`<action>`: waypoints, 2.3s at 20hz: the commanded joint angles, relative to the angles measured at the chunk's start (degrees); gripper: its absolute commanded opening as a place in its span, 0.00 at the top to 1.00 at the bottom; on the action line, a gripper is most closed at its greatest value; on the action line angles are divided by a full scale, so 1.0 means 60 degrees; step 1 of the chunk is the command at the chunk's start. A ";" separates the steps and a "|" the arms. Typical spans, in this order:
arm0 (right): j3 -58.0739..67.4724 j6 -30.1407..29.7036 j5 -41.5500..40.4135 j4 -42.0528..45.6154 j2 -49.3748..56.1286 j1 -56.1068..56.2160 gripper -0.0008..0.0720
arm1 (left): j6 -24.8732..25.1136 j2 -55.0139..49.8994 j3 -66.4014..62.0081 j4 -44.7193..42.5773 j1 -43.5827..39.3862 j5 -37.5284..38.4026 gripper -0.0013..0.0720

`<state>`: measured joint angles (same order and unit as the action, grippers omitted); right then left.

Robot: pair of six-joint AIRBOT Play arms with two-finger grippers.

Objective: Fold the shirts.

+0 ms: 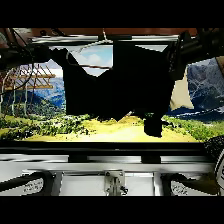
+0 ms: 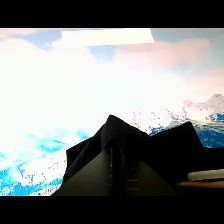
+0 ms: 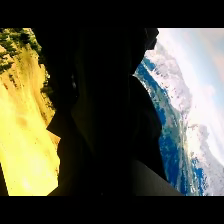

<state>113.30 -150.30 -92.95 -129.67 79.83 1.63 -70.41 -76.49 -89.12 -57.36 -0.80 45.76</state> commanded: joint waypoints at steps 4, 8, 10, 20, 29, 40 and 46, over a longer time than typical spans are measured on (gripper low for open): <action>0.0004 0.0229 -0.0051 0.0055 0.0000 0.0007 0.89 | 0.0124 0.0495 -0.0033 0.0004 -0.0576 -0.0630 0.90; 0.0004 0.0477 -0.0455 0.0645 0.0000 0.0299 0.89 | 0.0127 0.0637 -0.0685 0.0000 -0.1290 -0.1308 0.90; 0.0004 0.0554 -0.0379 0.1290 0.0004 0.0725 0.89 | 0.0135 0.0678 -0.1308 0.0000 -0.1559 -0.1286 0.90; 0.0004 0.3257 0.2098 0.1370 0.0109 0.0831 0.89 | 0.0372 0.3104 -0.1876 -0.0015 -0.2014 0.0725 0.90; 0.0015 0.3439 0.3530 0.0157 -0.0186 0.0831 0.89 | -0.0211 0.3322 -0.0991 -0.0299 -0.2014 0.3785 0.90; 0.0015 0.3191 0.3606 -0.0510 -0.1749 0.0838 0.89 | 0.1213 0.2794 -0.0361 -0.0262 -0.2597 0.1096 0.30; 0.0015 0.3195 0.4240 -0.0823 -0.2663 0.0838 0.89 | 0.1242 0.2783 -0.1767 -0.0590 -0.2641 -0.0987 0.32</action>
<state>113.32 -131.11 -70.06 -133.32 66.41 6.59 -63.18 -59.68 -96.97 -60.20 -16.32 46.96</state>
